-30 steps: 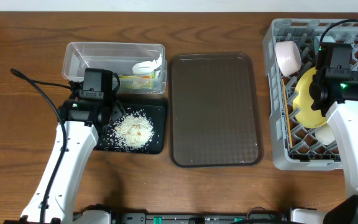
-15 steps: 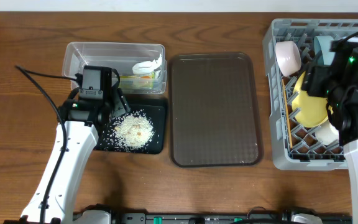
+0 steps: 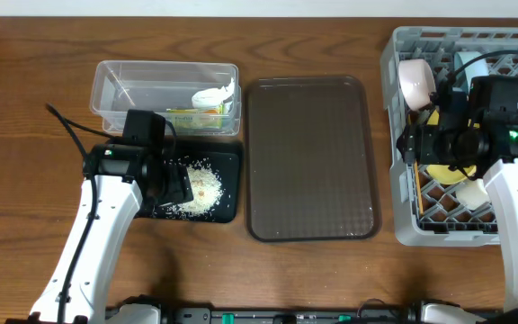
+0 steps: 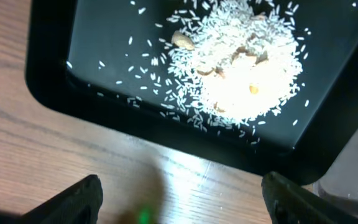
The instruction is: Sort waste into correct bins and load items into the dishwasher rack
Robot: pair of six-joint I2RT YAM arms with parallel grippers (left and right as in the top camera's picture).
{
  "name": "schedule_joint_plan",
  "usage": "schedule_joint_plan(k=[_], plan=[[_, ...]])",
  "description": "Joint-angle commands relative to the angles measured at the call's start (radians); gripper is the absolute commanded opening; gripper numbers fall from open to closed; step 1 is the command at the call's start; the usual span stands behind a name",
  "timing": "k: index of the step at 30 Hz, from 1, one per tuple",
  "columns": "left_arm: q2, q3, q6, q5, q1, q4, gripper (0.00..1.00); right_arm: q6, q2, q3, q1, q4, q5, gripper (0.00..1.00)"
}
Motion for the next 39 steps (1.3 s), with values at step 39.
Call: schedule_joint_plan(k=[39], plan=[[-0.833, -0.219, 0.074, -0.115, -0.123, 0.248, 0.94, 0.064, -0.928, -0.601, -0.007, -0.028, 0.132, 0.99]])
